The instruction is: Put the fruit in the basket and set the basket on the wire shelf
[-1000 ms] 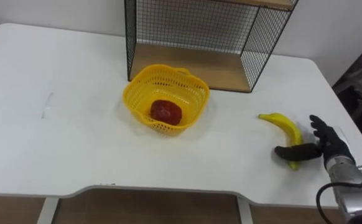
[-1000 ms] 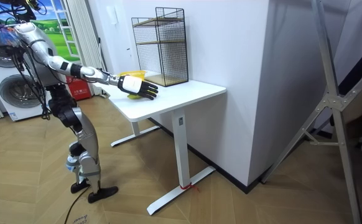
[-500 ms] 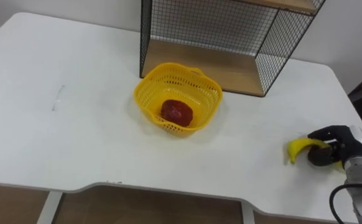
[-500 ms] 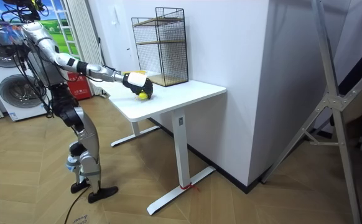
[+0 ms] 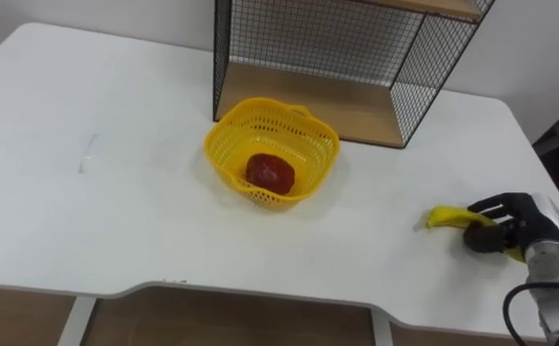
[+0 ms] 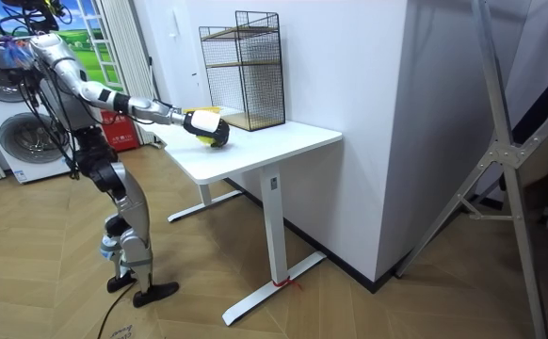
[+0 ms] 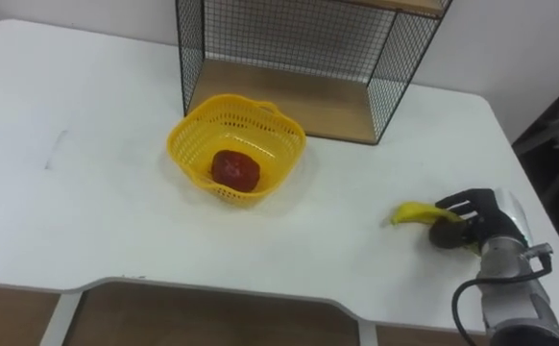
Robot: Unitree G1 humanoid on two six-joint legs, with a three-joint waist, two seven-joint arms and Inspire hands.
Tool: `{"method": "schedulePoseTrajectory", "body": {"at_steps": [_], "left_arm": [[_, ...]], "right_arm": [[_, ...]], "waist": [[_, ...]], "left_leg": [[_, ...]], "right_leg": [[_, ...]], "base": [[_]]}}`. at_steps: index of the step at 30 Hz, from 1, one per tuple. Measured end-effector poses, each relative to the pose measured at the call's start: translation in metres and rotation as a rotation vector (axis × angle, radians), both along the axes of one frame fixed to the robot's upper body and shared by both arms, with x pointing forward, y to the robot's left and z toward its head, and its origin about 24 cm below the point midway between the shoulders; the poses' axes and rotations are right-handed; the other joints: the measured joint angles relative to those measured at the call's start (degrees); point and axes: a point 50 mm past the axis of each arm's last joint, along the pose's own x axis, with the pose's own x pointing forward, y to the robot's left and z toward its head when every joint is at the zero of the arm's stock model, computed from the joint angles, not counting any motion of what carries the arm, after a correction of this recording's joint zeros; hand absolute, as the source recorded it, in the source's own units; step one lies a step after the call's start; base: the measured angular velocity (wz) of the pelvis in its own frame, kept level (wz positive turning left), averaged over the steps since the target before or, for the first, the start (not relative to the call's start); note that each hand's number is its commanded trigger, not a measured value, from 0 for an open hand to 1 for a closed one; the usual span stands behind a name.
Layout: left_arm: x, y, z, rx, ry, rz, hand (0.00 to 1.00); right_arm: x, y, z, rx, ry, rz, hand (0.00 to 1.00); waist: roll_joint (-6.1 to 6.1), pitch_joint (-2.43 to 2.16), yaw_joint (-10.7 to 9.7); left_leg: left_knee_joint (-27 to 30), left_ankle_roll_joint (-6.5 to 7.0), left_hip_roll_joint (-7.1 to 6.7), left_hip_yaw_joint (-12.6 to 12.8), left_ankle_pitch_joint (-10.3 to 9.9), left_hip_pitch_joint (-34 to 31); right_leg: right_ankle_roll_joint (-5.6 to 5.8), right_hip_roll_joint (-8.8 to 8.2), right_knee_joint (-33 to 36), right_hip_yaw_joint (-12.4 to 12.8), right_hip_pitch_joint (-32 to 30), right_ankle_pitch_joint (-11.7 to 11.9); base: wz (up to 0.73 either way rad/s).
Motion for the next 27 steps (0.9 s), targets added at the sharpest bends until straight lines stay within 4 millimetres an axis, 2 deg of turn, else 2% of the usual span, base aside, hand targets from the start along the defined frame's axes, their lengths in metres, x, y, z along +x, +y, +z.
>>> {"method": "schedulePoseTrajectory", "body": {"at_steps": [4,7,9,11,14,18,23,27], "left_arm": [[0.000,0.000,-0.001,-0.003,0.009,0.002,0.00],[0.002,-0.005,-0.002,-0.013,0.018,-0.025,0.00],[0.004,-0.009,-0.003,-0.023,0.010,-0.033,0.00],[0.005,-0.010,-0.004,-0.026,0.004,-0.034,0.00],[0.005,-0.011,-0.003,-0.019,-0.004,-0.035,0.00],[0.004,-0.014,-0.004,-0.020,-0.012,-0.035,0.00],[0.000,-0.019,-0.006,-0.030,-0.003,-0.034,0.00],[-0.005,-0.019,-0.006,-0.030,0.016,-0.028,0.00]], "right_arm": [[0.002,0.007,0.002,0.069,-0.032,-0.006,1.00],[0.005,0.019,0.006,0.178,-0.105,-0.022,1.00],[0.010,0.034,0.014,0.297,-0.199,-0.010,1.00],[0.012,0.049,0.024,0.381,-0.275,0.021,1.00],[0.019,0.065,0.037,0.561,-0.379,0.026,1.00],[0.026,0.082,0.055,0.722,-0.477,0.066,1.00],[0.031,0.091,0.073,0.919,-0.571,0.080,1.00],[0.034,0.094,0.080,1.030,-0.604,0.082,1.00]], "waist": [[0.07,-0.01,-0.04],[0.41,0.10,0.03],[1.20,0.21,-0.04],[1.93,-0.12,0.03],[2.55,-0.17,0.08],[2.62,-0.18,0.05],[2.72,-0.12,0.04],[2.65,-0.17,-0.11]], "left_leg": [[-0.05,0.00,0.04,0.22,0.00,-0.01],[-0.12,0.00,0.01,0.71,0.00,-0.04],[-0.09,0.00,0.02,0.97,0.00,-0.08],[-0.10,0.02,0.03,1.05,0.01,-0.30],[0.03,0.01,0.07,1.57,0.03,-0.23],[0.08,0.01,0.11,1.46,0.03,-0.25],[0.42,0.02,0.11,1.00,0.03,-0.37],[0.72,0.01,0.04,0.77,0.03,-0.91]], "right_leg": [[0.00,0.02,0.01,0.24,-0.08,0.00],[0.00,0.02,0.02,0.45,-0.28,0.00],[0.00,0.06,0.02,0.90,-0.51,0.00],[0.01,0.05,0.10,1.24,-0.97,0.00],[0.01,-0.06,0.10,1.49,-0.99,0.00],[0.01,-0.19,0.02,1.38,-0.94,0.00],[0.03,-0.38,0.09,1.21,-0.77,-0.01],[0.02,-0.45,0.11,0.82,-0.90,-0.01]], "base": [[0.00],[-0.04],[-0.08],[-0.09],[-0.05],[0.00],[0.03],[0.06]]}}
